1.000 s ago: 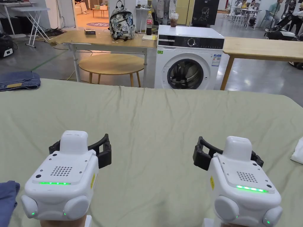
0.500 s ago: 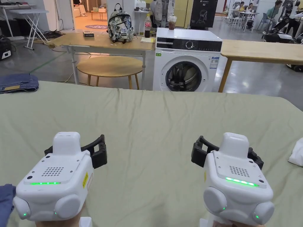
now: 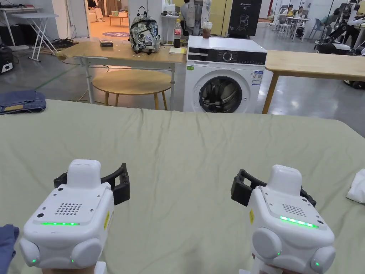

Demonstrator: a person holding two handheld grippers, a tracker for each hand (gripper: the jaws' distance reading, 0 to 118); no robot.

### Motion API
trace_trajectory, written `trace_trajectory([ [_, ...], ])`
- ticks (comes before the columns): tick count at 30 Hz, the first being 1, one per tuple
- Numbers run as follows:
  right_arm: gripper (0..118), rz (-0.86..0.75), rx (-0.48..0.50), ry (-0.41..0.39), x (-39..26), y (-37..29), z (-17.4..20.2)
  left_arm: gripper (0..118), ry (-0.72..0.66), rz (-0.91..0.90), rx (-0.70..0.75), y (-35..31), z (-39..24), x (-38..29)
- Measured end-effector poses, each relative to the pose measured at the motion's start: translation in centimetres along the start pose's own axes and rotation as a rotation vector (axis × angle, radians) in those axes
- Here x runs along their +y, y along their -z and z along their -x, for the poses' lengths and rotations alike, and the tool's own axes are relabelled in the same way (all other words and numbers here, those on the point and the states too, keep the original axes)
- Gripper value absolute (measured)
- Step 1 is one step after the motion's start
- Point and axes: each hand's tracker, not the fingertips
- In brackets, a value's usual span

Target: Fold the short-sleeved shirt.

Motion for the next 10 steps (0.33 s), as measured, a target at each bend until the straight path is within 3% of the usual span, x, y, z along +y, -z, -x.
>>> trace_trajectory([
  [8,99,-0.005,-0.017,-0.041,-0.03,-0.20,0.33,78,0.005,0.015,-0.004,-0.01,0.11,-0.17],
  [10,99,0.010,0.018,-0.019,0.14,-0.34,0.03,78,0.004,0.018,-0.003,0.02,0.16,-0.25],
])
